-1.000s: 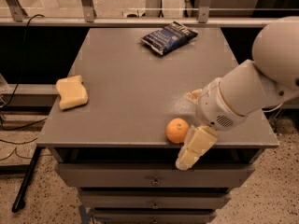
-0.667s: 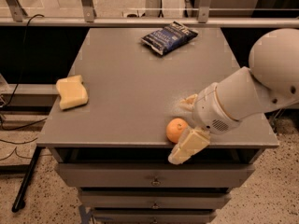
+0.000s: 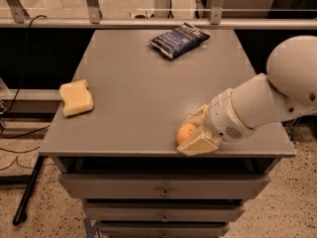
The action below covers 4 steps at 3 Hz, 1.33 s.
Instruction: Move orange near blue chip bag
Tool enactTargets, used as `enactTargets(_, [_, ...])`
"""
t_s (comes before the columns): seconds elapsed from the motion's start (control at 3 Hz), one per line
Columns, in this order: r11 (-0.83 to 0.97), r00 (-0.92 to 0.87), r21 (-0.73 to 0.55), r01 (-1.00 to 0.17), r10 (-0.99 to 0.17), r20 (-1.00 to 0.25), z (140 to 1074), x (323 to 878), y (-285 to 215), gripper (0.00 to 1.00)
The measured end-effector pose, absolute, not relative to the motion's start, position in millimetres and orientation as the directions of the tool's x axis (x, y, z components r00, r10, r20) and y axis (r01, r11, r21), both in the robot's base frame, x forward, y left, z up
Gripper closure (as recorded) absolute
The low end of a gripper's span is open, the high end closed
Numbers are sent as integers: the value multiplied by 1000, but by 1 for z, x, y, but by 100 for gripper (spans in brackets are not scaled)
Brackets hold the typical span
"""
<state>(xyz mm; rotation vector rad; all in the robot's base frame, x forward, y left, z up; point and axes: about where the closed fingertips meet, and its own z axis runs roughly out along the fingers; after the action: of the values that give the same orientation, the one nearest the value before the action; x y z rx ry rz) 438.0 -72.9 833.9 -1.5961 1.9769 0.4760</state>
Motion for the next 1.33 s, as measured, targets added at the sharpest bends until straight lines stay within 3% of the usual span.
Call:
enactTargets(0.33, [256,-142,-98,-962,-771,-621,850,448,-88,86])
enactTargets(0.67, [304,-115,-204,-931,-772,-625,900,465,-124,100])
enactTargets(1.33, [336,-119,-229,-914,-759,-640,895,478,-127,100])
